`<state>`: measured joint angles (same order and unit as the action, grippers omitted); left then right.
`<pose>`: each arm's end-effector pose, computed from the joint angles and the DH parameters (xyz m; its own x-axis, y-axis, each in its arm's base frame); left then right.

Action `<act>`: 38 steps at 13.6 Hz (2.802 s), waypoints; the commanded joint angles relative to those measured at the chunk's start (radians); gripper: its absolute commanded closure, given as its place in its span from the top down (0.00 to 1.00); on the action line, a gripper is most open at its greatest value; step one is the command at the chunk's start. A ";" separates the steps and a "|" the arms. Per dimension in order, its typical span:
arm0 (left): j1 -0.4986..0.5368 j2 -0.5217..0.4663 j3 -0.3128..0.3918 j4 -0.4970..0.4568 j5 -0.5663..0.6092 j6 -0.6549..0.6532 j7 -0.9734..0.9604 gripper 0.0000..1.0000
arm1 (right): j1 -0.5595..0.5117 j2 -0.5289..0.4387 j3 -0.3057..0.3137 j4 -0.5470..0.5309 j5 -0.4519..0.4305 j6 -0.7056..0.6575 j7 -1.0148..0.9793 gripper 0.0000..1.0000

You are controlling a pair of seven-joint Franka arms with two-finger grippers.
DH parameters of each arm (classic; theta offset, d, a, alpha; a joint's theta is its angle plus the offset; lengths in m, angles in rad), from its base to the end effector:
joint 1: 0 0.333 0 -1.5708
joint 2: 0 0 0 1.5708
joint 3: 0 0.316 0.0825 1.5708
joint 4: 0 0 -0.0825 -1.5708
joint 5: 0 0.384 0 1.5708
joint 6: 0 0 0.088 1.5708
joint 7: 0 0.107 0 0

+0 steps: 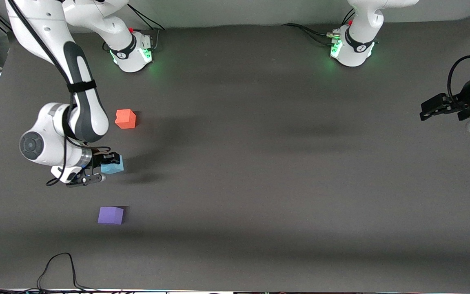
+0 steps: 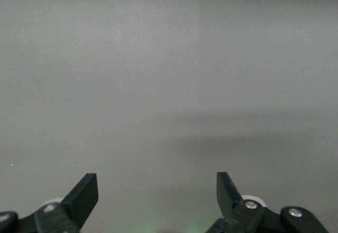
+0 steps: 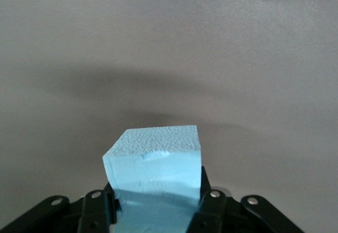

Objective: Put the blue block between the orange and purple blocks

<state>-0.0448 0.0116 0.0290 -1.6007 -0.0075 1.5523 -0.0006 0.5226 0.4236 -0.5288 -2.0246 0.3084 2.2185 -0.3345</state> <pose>0.5546 -0.0097 0.6024 0.9981 -0.0153 -0.0600 -0.0149 -0.9999 0.0071 0.5815 0.0120 0.2514 0.9789 0.1450 -0.1437 0.1385 -0.9889 -0.0541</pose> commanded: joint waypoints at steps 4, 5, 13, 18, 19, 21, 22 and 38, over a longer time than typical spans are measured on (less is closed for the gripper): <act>-0.010 -0.012 0.006 -0.008 0.000 0.014 0.011 1.00 | 0.005 0.061 -0.003 -0.055 0.085 0.144 -0.043 0.25; -0.012 -0.012 0.006 -0.007 0.000 0.014 0.011 1.00 | 0.005 0.079 -0.003 -0.056 0.141 0.150 -0.066 0.27; -0.007 -0.010 0.009 -0.008 -0.003 0.012 0.011 1.00 | 0.010 0.023 -0.013 -0.042 0.222 0.046 -0.129 1.00; -0.007 -0.005 0.012 -0.008 -0.002 0.014 0.011 1.00 | 0.010 -0.240 -0.030 -0.037 0.046 -0.057 -0.110 1.00; -0.007 -0.005 0.012 -0.008 -0.002 0.014 0.011 1.00 | 0.010 -0.280 -0.030 -0.020 0.010 -0.083 -0.106 1.00; -0.007 -0.005 0.012 -0.007 -0.002 0.015 0.011 1.00 | 0.010 -0.315 -0.028 0.079 -0.078 -0.231 -0.039 1.00; -0.007 -0.005 0.012 -0.008 -0.002 0.015 0.011 1.00 | 0.010 -0.318 -0.026 0.142 -0.093 -0.322 -0.012 1.00; -0.007 -0.001 0.012 -0.008 0.000 0.029 0.011 1.00 | -0.467 -0.474 0.564 0.276 -0.232 -0.577 0.227 1.00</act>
<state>-0.0453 0.0159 0.0344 -1.6014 -0.0084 1.5673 -0.0005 0.0611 0.0304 0.0211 -1.6387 0.0973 1.5900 -0.1187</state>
